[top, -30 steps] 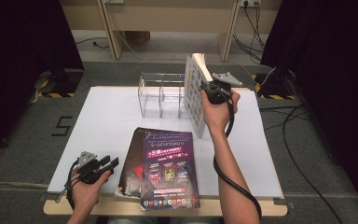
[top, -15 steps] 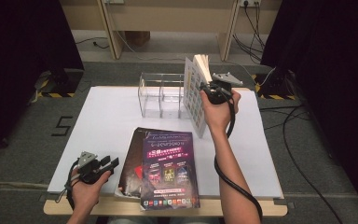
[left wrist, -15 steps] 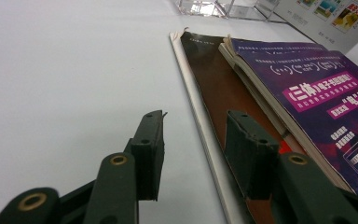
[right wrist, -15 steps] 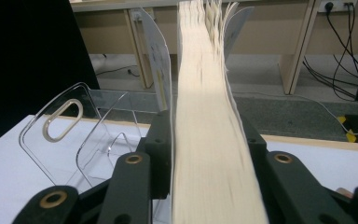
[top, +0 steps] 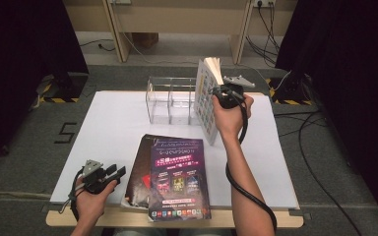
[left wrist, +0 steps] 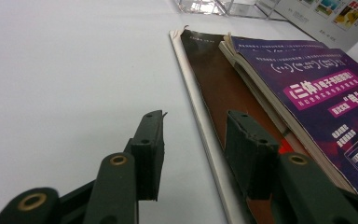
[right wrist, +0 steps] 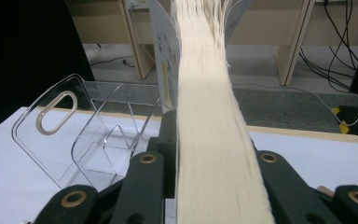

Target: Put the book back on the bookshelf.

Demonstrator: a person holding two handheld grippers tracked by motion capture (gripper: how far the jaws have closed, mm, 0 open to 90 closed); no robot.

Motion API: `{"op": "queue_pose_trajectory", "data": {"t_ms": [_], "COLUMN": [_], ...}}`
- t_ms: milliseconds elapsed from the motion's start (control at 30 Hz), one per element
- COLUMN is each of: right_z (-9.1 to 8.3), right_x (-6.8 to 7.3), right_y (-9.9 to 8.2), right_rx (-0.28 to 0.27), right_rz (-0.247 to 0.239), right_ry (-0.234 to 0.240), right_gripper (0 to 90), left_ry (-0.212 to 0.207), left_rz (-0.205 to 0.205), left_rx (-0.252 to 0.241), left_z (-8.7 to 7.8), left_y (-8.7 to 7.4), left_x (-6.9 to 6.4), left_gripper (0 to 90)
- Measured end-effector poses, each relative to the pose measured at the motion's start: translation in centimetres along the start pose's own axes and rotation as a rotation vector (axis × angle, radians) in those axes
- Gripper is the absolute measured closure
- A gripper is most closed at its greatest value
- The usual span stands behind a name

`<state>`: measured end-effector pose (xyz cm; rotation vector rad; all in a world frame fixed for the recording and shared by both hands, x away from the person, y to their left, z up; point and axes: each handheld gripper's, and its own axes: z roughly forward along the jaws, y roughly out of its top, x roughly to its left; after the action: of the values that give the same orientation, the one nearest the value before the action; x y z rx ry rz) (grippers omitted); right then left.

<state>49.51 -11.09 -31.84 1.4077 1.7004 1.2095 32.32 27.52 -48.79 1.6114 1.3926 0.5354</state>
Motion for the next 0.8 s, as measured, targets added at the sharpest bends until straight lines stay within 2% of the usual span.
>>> {"op": "queue_pose_trajectory", "data": {"t_ms": [367, 800], "right_z": [0.4, 1.1], "right_x": [0.4, 0.9], "right_y": [0.5, 2.1], "right_rx": [-0.019, -0.064], "right_rz": [-0.003, 0.010], "right_ry": [0.005, 0.004], "right_gripper": [74.7, 74.7], "left_ry": [0.002, 0.002], "left_rz": [0.000, -0.003], "left_rx": [0.001, 0.000], "left_z": [0.0, 0.0], "left_y": [0.0, 0.0], "left_x": [0.2, 0.2], "left_gripper": [56.7, 56.7]}}
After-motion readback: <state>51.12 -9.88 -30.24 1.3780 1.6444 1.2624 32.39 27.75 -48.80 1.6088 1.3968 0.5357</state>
